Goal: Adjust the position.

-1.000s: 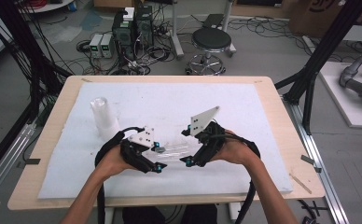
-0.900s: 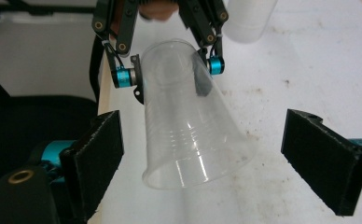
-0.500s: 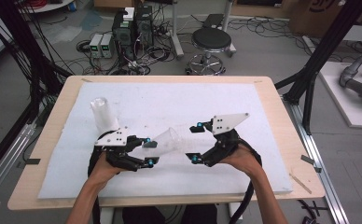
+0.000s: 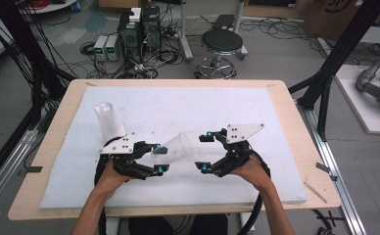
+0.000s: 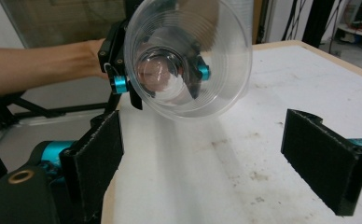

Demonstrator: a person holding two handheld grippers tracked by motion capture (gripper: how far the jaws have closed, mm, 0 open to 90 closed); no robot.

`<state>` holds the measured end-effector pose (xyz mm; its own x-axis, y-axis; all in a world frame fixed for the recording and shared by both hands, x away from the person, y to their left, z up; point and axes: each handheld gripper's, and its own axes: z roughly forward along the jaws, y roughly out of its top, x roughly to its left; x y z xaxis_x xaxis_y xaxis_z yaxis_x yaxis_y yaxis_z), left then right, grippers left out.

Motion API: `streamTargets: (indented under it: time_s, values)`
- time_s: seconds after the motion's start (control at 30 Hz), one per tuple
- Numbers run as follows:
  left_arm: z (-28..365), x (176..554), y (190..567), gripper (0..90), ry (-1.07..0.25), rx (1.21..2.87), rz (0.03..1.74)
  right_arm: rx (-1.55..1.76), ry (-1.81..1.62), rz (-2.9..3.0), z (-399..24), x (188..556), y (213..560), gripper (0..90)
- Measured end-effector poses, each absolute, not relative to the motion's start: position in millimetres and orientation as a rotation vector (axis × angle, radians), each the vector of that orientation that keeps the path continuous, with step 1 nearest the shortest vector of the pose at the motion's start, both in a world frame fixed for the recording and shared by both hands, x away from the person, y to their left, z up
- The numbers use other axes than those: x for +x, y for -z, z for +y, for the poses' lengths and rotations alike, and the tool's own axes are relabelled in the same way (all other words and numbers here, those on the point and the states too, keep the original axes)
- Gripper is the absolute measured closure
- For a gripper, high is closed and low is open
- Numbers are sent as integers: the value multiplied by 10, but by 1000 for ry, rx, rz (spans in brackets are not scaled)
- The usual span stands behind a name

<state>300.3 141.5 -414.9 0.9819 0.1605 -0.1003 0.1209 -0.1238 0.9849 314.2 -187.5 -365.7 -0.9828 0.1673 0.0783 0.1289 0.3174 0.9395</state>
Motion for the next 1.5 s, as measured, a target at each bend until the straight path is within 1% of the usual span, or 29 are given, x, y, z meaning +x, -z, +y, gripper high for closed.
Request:
streamTargets:
  time_s: [0.23,0.7,0.8,0.93,0.97,1.0,1.03,1.3,1.33,1.37,1.4,1.43,1.5]
  values:
    - [1317,2994,4140,420,-27,1688,194,283,-1876,2506,-1842,3144,3709,132]
    - [1150,2984,4108,420,-24,1714,153,220,-1948,2520,-1605,3141,3736,134]
    - [1146,2986,4108,420,-21,1720,142,213,-1956,2516,-1595,3145,3732,152]
    - [1129,2981,4118,420,-9,1721,132,200,-1995,2517,-1598,3144,3730,210]
    - [1128,2979,4117,421,-8,1723,130,200,-1997,2516,-1600,3142,3728,246]
    - [1126,2978,4117,421,-8,1722,133,196,-2003,2511,-1605,3141,3727,255]
    - [1125,2979,4119,421,-7,1722,132,190,-2009,2514,-1606,3141,3727,289]
    - [1122,2977,4119,412,-10,1729,121,177,-1998,2510,-1615,3131,3724,321]
    - [1119,2977,4120,395,-3,1724,115,171,-1998,2510,-1615,3129,3724,322]
    - [1107,2976,4121,291,2,1715,116,168,-2000,2509,-1615,3128,3723,323]
    - [1107,2975,4118,150,-1,1715,146,167,-1996,2508,-1618,3128,3722,324]
    - [1106,2973,4117,29,-20,1712,179,172,-1994,2507,-1621,3128,3722,324]
    - [1132,2976,4117,17,-51,1722,199,183,-1987,2504,-1633,3130,3721,324]
